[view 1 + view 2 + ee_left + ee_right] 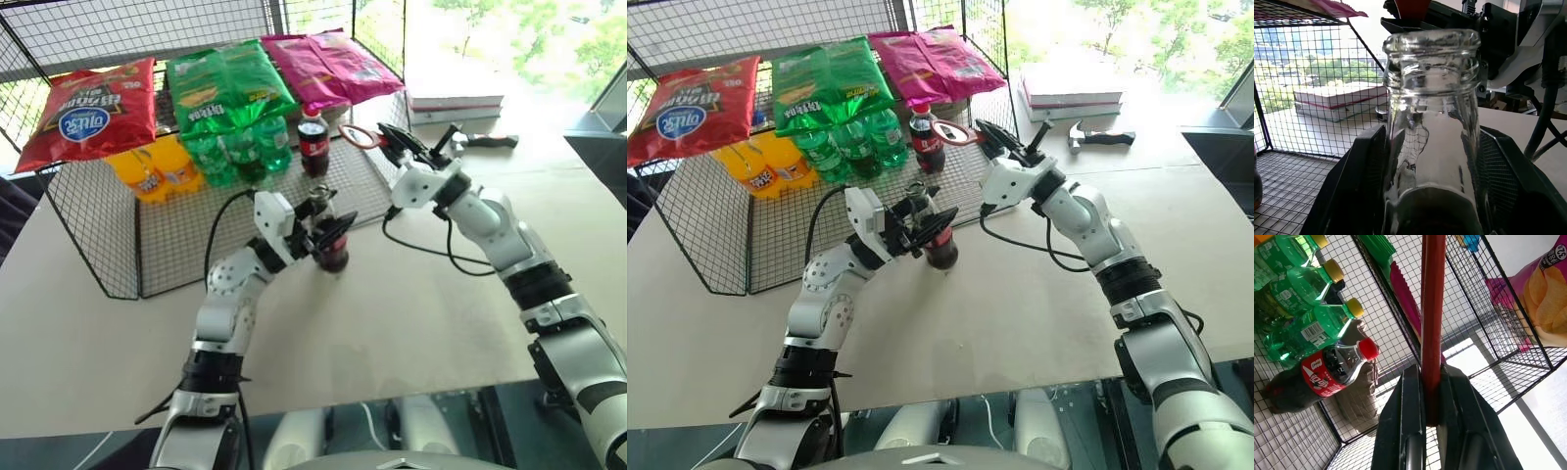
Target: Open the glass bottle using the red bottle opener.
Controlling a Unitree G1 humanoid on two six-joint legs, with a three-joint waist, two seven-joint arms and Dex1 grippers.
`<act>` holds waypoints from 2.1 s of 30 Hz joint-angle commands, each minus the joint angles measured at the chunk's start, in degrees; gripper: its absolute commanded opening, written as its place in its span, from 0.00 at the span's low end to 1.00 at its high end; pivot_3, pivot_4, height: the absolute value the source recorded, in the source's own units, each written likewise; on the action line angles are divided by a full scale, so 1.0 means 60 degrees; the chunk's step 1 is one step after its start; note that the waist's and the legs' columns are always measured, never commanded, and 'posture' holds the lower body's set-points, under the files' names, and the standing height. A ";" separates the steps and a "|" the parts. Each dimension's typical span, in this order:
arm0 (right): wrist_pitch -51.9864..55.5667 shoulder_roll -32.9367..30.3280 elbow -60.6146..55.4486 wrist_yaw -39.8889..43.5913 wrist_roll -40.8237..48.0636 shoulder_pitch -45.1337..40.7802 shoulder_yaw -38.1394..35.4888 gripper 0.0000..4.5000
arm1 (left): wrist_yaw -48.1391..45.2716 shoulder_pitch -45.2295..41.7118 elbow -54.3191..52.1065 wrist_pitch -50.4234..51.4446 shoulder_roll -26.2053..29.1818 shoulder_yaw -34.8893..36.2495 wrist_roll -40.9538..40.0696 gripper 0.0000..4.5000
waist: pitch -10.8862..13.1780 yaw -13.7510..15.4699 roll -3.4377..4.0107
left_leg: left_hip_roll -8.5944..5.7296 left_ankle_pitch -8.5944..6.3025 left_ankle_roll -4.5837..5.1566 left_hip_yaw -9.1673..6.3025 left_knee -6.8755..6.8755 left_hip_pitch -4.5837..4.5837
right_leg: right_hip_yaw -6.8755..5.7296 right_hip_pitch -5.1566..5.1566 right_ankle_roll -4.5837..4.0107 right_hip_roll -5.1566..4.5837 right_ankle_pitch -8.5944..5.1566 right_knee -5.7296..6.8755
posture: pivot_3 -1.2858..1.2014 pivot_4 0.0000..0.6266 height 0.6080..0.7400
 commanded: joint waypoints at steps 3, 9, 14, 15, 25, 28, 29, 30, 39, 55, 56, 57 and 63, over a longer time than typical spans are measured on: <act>0.0013 0.0066 -0.0402 -0.0009 0.0191 0.0006 -0.0405 0.00 | -0.0268 0.0196 -0.0146 0.0285 -0.0052 -0.0386 -0.0167 0.50 | 0.0000 0.0000 0.0000 | 0.0000 0.0000 0.0000 0.0000 -0.0001 0.0000 | 0.0000 0.0000 0.0000 0.0000 0.0000 -0.0003 | 0.52 0.24 1.00; 0.0028 0.0113 -0.0364 0.0022 0.0144 0.0066 -0.0463 0.00 | -0.0261 0.0232 -0.0298 0.0487 -0.0029 -0.0361 -0.0303 0.72 | 0.0000 -0.0005 0.0000 | 0.0000 0.0000 0.0000 0.0000 -0.0002 -0.0001 | 0.0000 0.0000 0.0000 -0.0001 0.0000 -0.0004 | 0.52 0.24 1.00; 0.0040 0.0142 -0.0331 0.0017 0.0107 0.0090 -0.0480 0.00 | -0.0266 0.0203 -0.0301 0.0451 -0.0042 -0.0319 -0.0288 0.99 | 0.0005 -0.0013 -0.0002 | 0.0004 0.0001 -0.0002 0.0001 -0.0003 -0.0003 | 0.0001 -0.0006 0.0000 0.0005 0.0000 0.0000 | 0.52 0.24 1.00; 0.0042 0.0142 -0.0333 0.0019 0.0105 0.0096 -0.0483 0.00 | -0.0269 0.0203 -0.0304 0.0442 -0.0044 -0.0317 -0.0277 0.99 | 0.0005 -0.0013 -0.0002 | 0.0006 0.0001 -0.0002 0.0001 -0.0003 0.0000 | 0.0001 -0.0006 -0.0001 0.0007 0.0000 0.0006 | 0.52 0.24 1.00; 0.0059 0.0136 -0.0319 0.0039 0.0115 0.0162 -0.0510 0.00 | -0.0248 0.0337 -0.0396 0.0373 0.0051 -0.0283 -0.0187 0.99 | 0.0005 -0.0013 -0.0003 | 0.0007 0.0001 -0.0002 0.0005 -0.0003 -0.0002 | 0.0004 -0.0007 0.0000 0.0007 0.0000 0.0004 | 0.52 0.24 1.00; 0.0111 0.0168 -0.0388 0.0068 0.0151 0.0234 -0.0509 0.00 | -0.0222 0.0405 -0.0437 0.0396 0.0155 -0.0272 -0.0141 0.99 | 0.0004 -0.0016 -0.0003 | 0.0007 0.0001 -0.0003 0.0005 -0.0003 -0.0001 | 0.0005 -0.0007 0.0000 0.0007 0.0000 0.0005 | 0.52 0.24 1.00; 0.0131 0.0181 -0.0420 0.0083 0.0169 0.0264 -0.0507 0.00 | -0.0219 0.0437 -0.0445 0.0399 0.0198 -0.0280 -0.0114 0.99 | 0.0005 -0.0016 -0.0003 | 0.0007 0.0001 -0.0002 0.0005 -0.0003 -0.0001 | 0.0005 -0.0007 0.0000 0.0008 0.0000 0.0005 | 0.52 0.24 1.00; 0.0150 0.0191 -0.0452 0.0099 0.0187 0.0300 -0.0506 0.00 | -0.0216 0.0470 -0.0455 0.0414 0.0226 -0.0280 -0.0114 0.99 | 0.0004 -0.0017 -0.0003 | 0.0007 0.0001 -0.0003 0.0005 -0.0003 0.0000 | 0.0005 -0.0007 0.0000 0.0008 0.0000 0.0005 | 0.52 0.24 1.00; 0.0389 0.0345 -0.0723 0.0220 0.0292 0.0591 -0.0539 0.00 | -0.0037 0.0578 -0.0510 0.0477 0.0316 -0.0256 -0.0129 0.99 | 0.0005 -0.0017 -0.0003 | 0.0007 0.0001 -0.0002 0.0007 -0.0003 -0.0001 | 0.0008 -0.0009 0.0000 0.0008 0.0000 0.0007 | 0.52 0.24 1.00; 0.0927 0.0339 -0.1435 0.0668 0.0918 0.1369 -0.0817 0.00 | 0.0133 0.1416 -0.1109 0.0238 0.0860 -0.0074 0.0054 0.99 | 0.0005 -0.0018 -0.0002 | 0.0009 0.0001 -0.0002 0.0007 -0.0004 -0.0002 | 0.0010 -0.0013 0.0000 0.0007 0.0000 0.0008 | 0.52 0.24 1.00; 0.1071 0.0315 -0.1604 0.0842 0.1151 0.1562 -0.0879 0.00 | 0.0151 0.1560 -0.1243 0.0275 0.0963 -0.0004 0.0042 0.99 | 0.0005 -0.0017 -0.0002 | 0.0010 0.0001 -0.0002 0.0007 -0.0004 -0.0002 | 0.0010 -0.0013 0.0000 0.0007 0.0000 0.0008 | 0.52 0.24 1.00; 0.1239 0.0305 -0.1766 0.1035 0.1393 0.1746 -0.0940 0.00 | 0.0167 0.1691 -0.1367 0.0307 0.1064 0.0067 0.0022 0.99 | 0.0005 -0.0014 -0.0002 | 0.0010 0.0001 -0.0002 0.0007 -0.0004 -0.0002 | 0.0010 -0.0013 0.0000 0.0006 0.0000 0.0008 | 0.52 0.24 1.00; 0.3511 0.0462 -0.3276 0.3010 0.4001 0.3386 -0.1246 0.00 | 0.0160 0.2958 -0.2405 0.0642 0.1734 0.0540 -0.0241 0.99 | 0.0005 -0.0010 -0.0001 | 0.0016 -0.0002 0.0002 0.0006 -0.0005 0.0000 | 0.0010 -0.0011 -0.0001 0.0005 0.0000 0.0008 | 0.52 0.24 1.00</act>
